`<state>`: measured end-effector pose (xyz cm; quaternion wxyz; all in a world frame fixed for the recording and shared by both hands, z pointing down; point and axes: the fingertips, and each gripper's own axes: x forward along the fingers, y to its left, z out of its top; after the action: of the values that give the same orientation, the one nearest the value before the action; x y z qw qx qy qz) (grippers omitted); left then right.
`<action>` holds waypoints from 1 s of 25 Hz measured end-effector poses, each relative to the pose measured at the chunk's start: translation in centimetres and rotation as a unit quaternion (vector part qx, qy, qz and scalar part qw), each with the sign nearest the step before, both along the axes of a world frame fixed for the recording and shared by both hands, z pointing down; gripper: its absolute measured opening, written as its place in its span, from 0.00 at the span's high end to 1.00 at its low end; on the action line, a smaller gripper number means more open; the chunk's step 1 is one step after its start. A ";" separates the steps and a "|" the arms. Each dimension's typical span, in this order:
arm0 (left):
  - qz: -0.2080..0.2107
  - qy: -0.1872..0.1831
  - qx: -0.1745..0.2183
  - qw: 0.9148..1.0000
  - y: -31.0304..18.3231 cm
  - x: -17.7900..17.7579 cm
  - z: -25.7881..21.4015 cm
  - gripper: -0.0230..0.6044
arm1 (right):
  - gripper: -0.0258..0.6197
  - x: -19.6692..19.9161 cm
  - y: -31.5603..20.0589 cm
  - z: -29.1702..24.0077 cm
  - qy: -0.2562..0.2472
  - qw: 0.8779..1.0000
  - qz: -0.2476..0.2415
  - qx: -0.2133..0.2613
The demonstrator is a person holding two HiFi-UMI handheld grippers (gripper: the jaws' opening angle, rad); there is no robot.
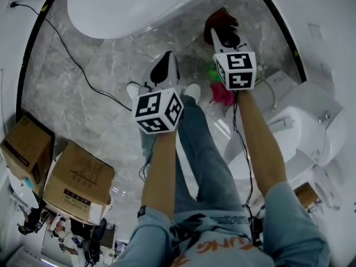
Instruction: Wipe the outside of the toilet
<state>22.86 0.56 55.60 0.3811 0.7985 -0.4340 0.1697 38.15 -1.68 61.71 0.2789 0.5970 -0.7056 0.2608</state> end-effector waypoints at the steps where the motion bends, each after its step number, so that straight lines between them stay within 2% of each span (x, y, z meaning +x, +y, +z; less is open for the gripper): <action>1: -0.003 -0.002 -0.003 1.000 -0.2 -0.2 0.1 0.97 | 0.85 0.0 -0.6 0.1 0.004 1.000 -0.004 0.000; 8: -0.009 -0.013 -0.015 1.000 -0.8 -2.3 0.0 0.97 | 0.85 -1.3 -4.8 0.5 0.027 0.999 -0.019 0.001; 15: -0.018 0.000 -0.024 1.000 -1.8 -4.5 0.5 0.97 | 0.85 -3.0 -7.7 1.2 0.064 0.997 -0.036 -0.007; 25: -0.041 0.017 -0.029 0.999 -2.9 -8.3 0.6 0.97 | 0.85 -7.7 -7.6 2.8 0.074 0.995 -0.065 -0.036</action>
<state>14.55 -2.30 56.21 0.4184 0.7715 -0.4543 0.1529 30.48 -9.25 64.56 0.3680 0.5575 -0.7101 0.2225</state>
